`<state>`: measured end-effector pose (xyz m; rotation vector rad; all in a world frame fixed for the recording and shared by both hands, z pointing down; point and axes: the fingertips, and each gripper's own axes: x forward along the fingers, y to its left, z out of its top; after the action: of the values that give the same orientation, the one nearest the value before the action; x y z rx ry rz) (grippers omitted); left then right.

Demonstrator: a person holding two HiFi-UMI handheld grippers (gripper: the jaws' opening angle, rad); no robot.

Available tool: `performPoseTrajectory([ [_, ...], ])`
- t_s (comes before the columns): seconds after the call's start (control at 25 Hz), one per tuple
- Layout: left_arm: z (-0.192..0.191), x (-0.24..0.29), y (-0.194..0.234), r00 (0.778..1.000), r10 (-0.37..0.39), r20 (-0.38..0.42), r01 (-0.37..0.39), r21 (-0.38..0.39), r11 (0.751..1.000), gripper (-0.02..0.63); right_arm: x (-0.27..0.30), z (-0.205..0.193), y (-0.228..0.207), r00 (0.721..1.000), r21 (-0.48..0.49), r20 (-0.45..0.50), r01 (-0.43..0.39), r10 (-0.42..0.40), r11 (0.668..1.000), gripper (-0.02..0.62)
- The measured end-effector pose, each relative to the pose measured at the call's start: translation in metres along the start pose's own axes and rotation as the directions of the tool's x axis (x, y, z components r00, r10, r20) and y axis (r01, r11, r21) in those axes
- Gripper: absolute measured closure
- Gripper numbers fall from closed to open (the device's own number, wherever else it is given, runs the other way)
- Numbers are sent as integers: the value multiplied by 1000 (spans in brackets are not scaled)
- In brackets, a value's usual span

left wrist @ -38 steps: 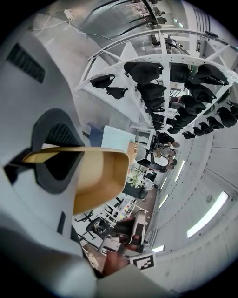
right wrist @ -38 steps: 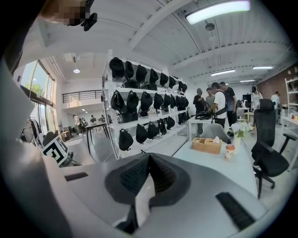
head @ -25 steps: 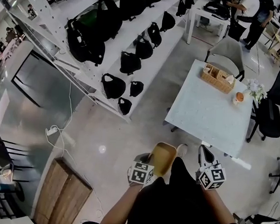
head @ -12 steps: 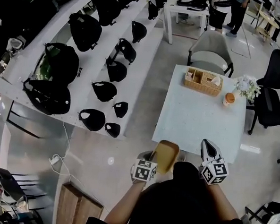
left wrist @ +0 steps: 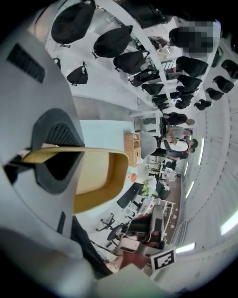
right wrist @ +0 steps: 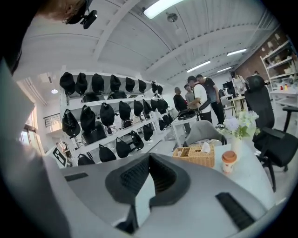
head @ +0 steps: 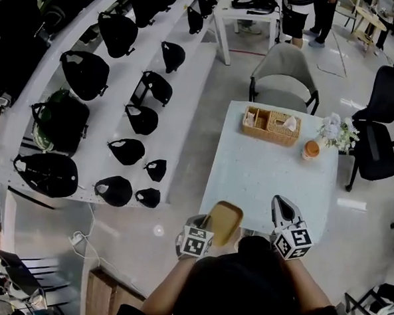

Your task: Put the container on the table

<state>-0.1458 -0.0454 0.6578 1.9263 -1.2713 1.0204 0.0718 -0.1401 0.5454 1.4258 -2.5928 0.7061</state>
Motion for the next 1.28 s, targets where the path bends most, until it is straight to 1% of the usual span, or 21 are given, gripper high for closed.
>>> performPoseTrajectory([
  [0.08, 9, 11, -4, 1000, -19, -14, 18, -17, 1000, 595, 11, 6, -4, 1000, -18, 3, -26, 26, 1000, 597],
  [0.2, 17, 24, -6, 998, -52, -33, 49, -77, 996, 595, 21, 8, -14, 999, -28, -2, -41, 41, 999, 597],
  [0.32, 23, 29, -2, 998, -61, -33, 56, -138, 989, 595, 25, 7, -24, 998, 17, 5, -59, 59, 998, 597],
  [0.4, 28, 35, 2, 998, -57, -30, 52, -152, 987, 595, 26, 6, -28, 998, 40, 8, -65, 64, 997, 597],
  [0.48, 32, 46, 8, 998, -47, -35, 41, -157, 987, 595, 30, 1, -32, 998, 41, -6, -57, 58, 998, 597],
  [0.6, 41, 70, 16, 998, -47, -53, 37, -166, 985, 595, 34, -6, -35, 999, 36, -33, -34, 36, 999, 597],
  [0.76, 63, 103, 24, 997, -39, -72, 30, -120, 992, 595, 35, -8, -41, 999, 6, -45, -3, 3, 1000, 597],
  [0.88, 83, 123, 32, 996, -54, -68, 46, -115, 992, 595, 39, -6, -47, 998, 3, -51, 34, -34, 999, 597],
  [0.96, 94, 134, 38, 995, -75, -60, 68, -113, 991, 595, 44, -5, -52, 996, 20, -56, 69, -67, 997, 597],
  [1.08, 110, 152, 50, 994, -94, -59, 88, -103, 991, 595, 58, -7, -62, 991, 77, -66, 121, -116, 990, 597],
  [1.28, 131, 187, 65, 988, -138, -71, 128, -126, 984, 595, 84, -10, -69, 981, 149, -84, 187, -176, 971, 597],
])
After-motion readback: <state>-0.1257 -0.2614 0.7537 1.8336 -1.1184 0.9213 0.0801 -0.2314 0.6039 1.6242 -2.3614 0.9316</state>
